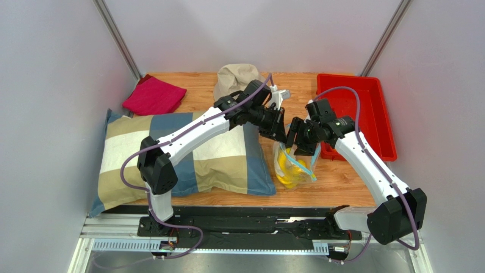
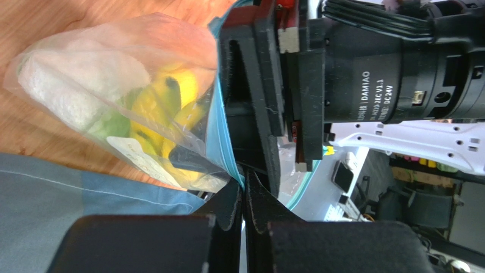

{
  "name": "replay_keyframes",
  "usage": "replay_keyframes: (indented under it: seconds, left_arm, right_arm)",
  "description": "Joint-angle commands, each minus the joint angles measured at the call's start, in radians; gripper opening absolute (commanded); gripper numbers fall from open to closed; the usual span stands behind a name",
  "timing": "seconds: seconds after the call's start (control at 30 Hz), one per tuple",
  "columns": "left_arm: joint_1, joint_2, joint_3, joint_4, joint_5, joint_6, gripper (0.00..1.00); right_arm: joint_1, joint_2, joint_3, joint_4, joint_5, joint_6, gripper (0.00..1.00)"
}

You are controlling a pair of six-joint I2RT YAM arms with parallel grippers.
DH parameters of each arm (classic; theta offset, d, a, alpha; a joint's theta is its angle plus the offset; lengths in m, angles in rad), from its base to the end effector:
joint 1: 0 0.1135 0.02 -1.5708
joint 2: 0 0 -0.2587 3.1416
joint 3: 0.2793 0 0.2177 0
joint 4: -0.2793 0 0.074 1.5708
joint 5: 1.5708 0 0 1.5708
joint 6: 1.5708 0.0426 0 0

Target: Open the zip-top bag and remove the fake food

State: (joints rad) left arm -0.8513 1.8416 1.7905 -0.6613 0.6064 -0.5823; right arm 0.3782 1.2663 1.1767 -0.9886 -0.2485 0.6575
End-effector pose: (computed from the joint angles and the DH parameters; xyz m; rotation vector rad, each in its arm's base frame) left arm 0.2346 -0.3046 0.3408 0.6994 2.4628 -1.3598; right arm 0.1920 0.0876 0.2998 0.2988 2.7488 0.6438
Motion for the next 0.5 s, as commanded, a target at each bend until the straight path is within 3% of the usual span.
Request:
replay_keyframes:
  seconds: [0.0,0.13,0.2,0.37,0.47]
  left_arm:
    - [-0.037,-0.047,0.001,0.057,0.015,-0.024,0.0]
    - [-0.042,-0.056,-0.013,0.057,0.003,-0.022,0.0]
    - [-0.042,-0.065,-0.02,0.055,-0.01,-0.022,0.0]
    - [-0.042,-0.084,-0.04,0.052,-0.045,-0.025,0.0]
    - [-0.042,-0.093,-0.048,0.051,-0.074,-0.028,0.0]
  right_arm:
    - [0.005,0.042,-0.034,0.11,0.014,-0.015,0.61]
    - [0.007,0.079,-0.051,0.126,0.02,-0.042,0.56]
    - [0.007,0.082,-0.048,0.131,0.023,-0.062,0.49]
    - [0.007,0.045,-0.035,0.127,0.022,-0.116,0.07]
    - [0.007,0.013,-0.035,0.108,0.009,-0.139,0.0]
